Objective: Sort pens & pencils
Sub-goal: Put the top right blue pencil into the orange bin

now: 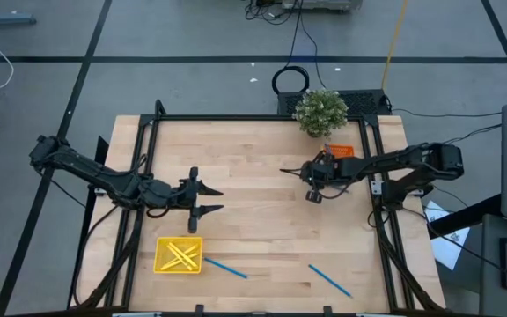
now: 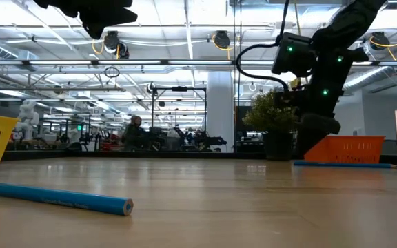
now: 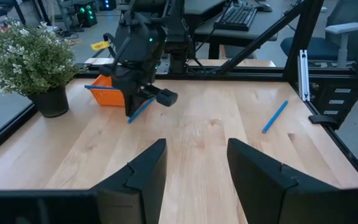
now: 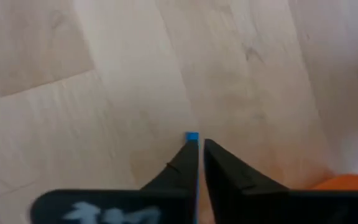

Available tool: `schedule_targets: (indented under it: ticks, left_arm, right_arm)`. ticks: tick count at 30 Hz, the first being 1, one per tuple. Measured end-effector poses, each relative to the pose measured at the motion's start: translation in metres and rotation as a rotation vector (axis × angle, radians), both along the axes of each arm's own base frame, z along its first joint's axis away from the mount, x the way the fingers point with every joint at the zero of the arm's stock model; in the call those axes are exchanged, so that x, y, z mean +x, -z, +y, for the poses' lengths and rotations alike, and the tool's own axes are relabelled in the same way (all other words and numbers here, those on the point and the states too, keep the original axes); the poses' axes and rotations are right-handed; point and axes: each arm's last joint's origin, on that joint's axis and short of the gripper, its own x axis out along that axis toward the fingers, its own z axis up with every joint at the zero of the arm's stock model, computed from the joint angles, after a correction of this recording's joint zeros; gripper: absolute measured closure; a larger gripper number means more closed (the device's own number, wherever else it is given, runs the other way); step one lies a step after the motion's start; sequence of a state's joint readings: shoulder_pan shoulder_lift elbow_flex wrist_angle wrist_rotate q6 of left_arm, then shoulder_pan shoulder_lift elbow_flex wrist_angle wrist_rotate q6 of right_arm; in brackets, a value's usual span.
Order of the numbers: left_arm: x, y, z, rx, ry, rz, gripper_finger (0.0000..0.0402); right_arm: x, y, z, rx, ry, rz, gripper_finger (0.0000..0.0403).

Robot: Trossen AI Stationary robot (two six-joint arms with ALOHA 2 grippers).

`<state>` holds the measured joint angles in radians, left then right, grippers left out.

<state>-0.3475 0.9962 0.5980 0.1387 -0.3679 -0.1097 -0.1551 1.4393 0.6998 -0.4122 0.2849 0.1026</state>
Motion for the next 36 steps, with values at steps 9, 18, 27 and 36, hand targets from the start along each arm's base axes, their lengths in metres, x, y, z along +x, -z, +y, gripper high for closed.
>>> schedule_targets:
  ticks: [9, 18, 27, 36]
  left_arm:
    - [0.000, 0.000, 0.000, 0.000, 0.000, 0.000, 0.0227]
    - [0.000, 0.000, 0.000, -0.004, 0.000, -0.001, 0.0227]
    - [0.000, 0.000, 0.000, -0.005, 0.004, 0.001, 0.0227]
    - [0.000, 0.000, 0.000, -0.005, 0.004, 0.001, 0.0227]
  right_arm:
    - [0.000, 0.000, -0.006, 0.060, 0.069, -0.038, 0.0400]
    - [-0.001, 0.002, -0.012, 0.049, 0.133, -0.039, 0.0402]
    - [-0.001, 0.011, -0.012, 0.061, 0.132, 0.012, 0.0403]
    - [0.000, 0.012, -0.011, 0.081, 0.124, 0.009, 0.0403]
